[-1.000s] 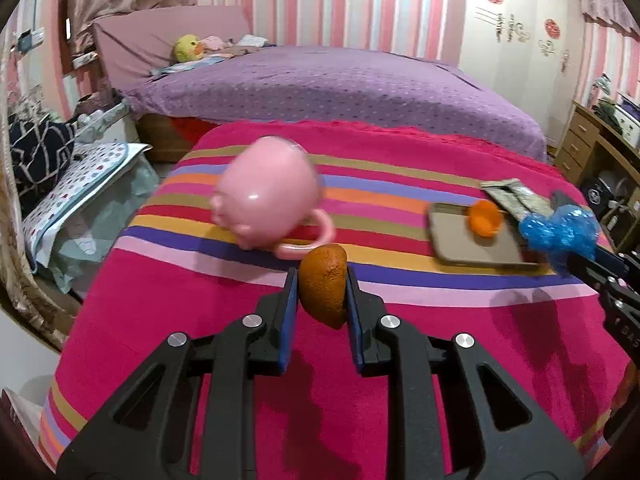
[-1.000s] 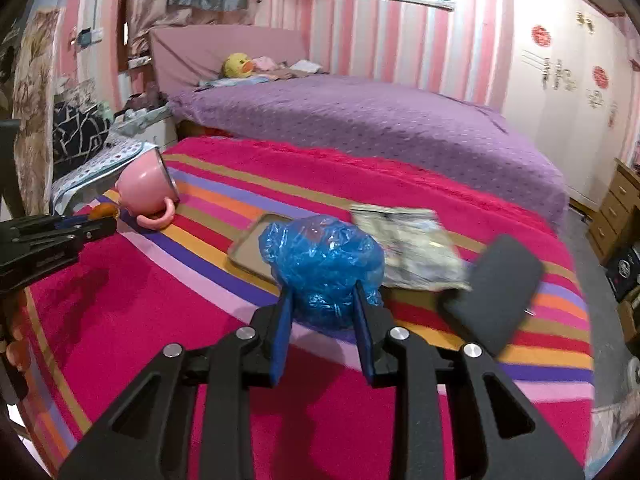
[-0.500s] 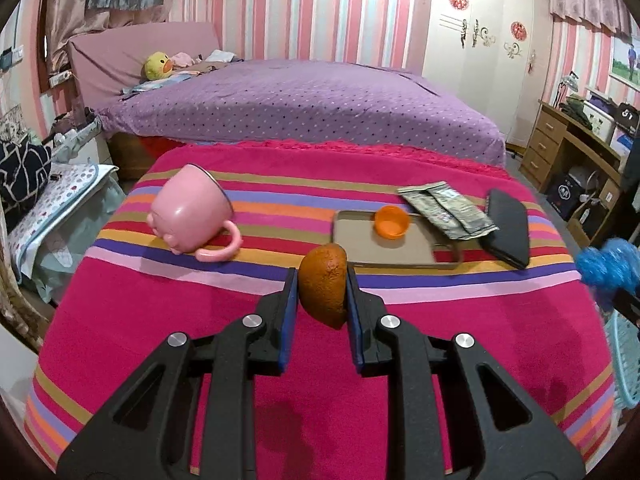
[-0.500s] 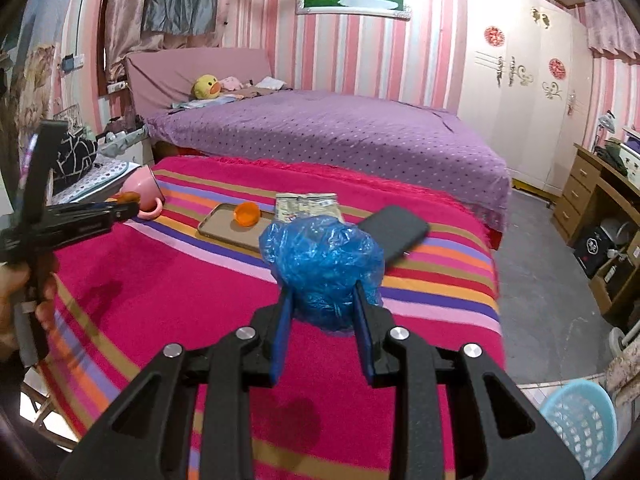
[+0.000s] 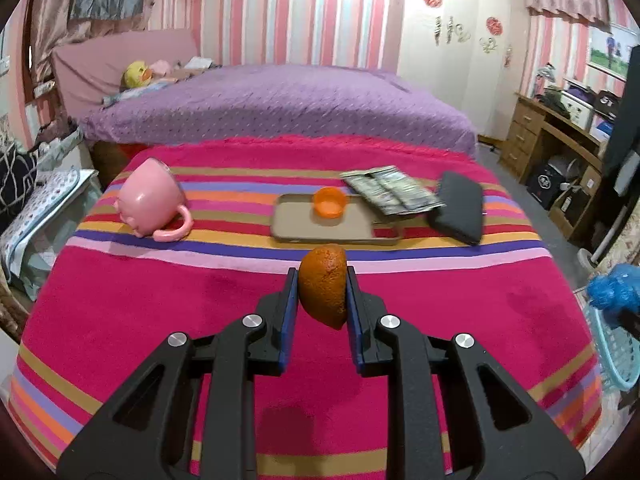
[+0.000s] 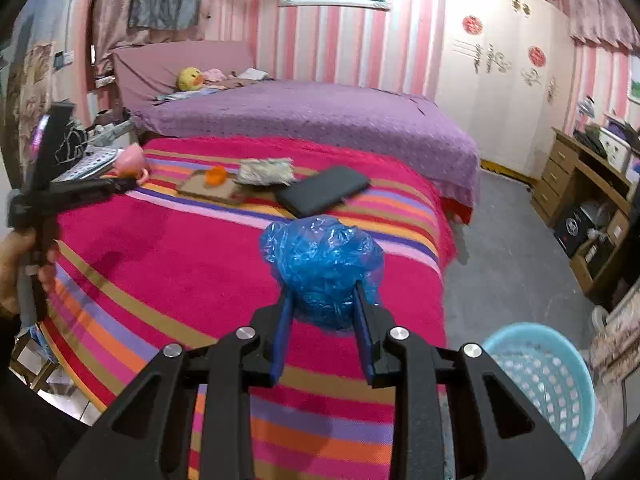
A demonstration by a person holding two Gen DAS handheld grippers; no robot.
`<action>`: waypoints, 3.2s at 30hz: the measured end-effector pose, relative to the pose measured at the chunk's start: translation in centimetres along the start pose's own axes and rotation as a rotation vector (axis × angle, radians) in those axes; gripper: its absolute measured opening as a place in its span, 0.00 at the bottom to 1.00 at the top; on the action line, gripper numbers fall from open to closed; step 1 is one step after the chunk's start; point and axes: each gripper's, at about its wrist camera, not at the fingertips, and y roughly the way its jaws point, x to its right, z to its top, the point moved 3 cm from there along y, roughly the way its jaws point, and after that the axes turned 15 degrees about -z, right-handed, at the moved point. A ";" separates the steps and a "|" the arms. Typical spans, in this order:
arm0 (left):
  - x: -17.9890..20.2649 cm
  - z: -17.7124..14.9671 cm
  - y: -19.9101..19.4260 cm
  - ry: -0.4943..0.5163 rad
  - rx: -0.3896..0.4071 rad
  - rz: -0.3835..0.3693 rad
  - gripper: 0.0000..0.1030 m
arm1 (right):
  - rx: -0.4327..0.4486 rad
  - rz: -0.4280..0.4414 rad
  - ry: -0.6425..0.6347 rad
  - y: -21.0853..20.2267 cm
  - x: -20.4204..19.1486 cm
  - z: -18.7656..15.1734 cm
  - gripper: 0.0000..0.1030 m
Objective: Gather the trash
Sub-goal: 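Carry the tangerine and blue bag over the light-blue basket with both grippers, then open the left gripper over the basket to drop the tangerine, then open the right gripper over the basket to drop the blue bag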
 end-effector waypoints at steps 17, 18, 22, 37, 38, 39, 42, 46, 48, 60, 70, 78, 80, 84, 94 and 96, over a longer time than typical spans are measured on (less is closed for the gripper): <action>12.9 -1.7 -2.4 0.144 0.057 -0.079 0.20 | 0.064 -0.103 0.145 -2.3 9.4 -3.3 0.28; 13.7 -1.8 -2.2 0.148 0.056 -0.087 0.20 | 0.062 -0.112 0.151 -2.2 10.0 -3.6 0.28; 17.5 -2.3 -0.8 0.161 0.048 -0.135 0.20 | 0.060 -0.137 0.207 -2.0 13.2 -4.6 0.28; 33.1 -5.4 3.7 0.330 -0.023 -0.349 0.20 | 0.005 -0.304 0.303 -1.4 22.9 -8.4 0.28; 34.2 -5.8 3.8 0.346 -0.026 -0.360 0.20 | 0.002 -0.307 0.309 -1.4 23.2 -8.5 0.28; 34.9 -6.1 4.0 0.357 -0.028 -0.367 0.20 | -0.001 -0.311 0.315 -1.3 23.6 -8.6 0.28; 37.0 -6.9 4.5 0.377 -0.044 -0.397 0.20 | -0.006 -0.321 0.330 -1.2 24.3 -9.1 0.28; 39.0 -7.7 5.7 0.390 -0.079 -0.418 0.20 | -0.006 -0.337 0.337 -1.3 24.6 -9.5 0.28; 39.5 -7.9 6.4 0.374 -0.101 -0.432 0.20 | -0.010 -0.346 0.348 -1.3 25.1 -9.9 0.28; 42.6 -8.3 9.9 0.387 -0.154 -0.437 0.22 | -0.039 -0.387 0.397 0.2 27.2 -11.1 0.28; 42.2 -8.2 10.9 0.384 -0.162 -0.418 0.68 | -0.057 -0.375 0.399 0.8 27.4 -11.5 0.28; 40.8 -7.1 9.7 0.382 -0.068 -0.379 0.93 | -0.055 -0.371 0.400 1.2 27.2 -11.4 0.28; 40.3 -6.9 9.6 0.374 -0.058 -0.371 0.94 | -0.054 -0.369 0.394 1.4 26.8 -11.4 0.28; 39.3 -6.6 9.5 0.363 -0.046 -0.355 0.94 | -0.063 -0.362 0.381 2.2 25.8 -11.2 0.29; 38.1 -6.3 9.3 0.367 -0.029 -0.326 0.94 | -0.046 -0.409 0.380 2.3 25.0 -10.7 0.88; 37.8 -6.2 9.0 0.366 -0.024 -0.324 0.94 | -0.047 -0.417 0.384 2.4 25.0 -10.6 0.92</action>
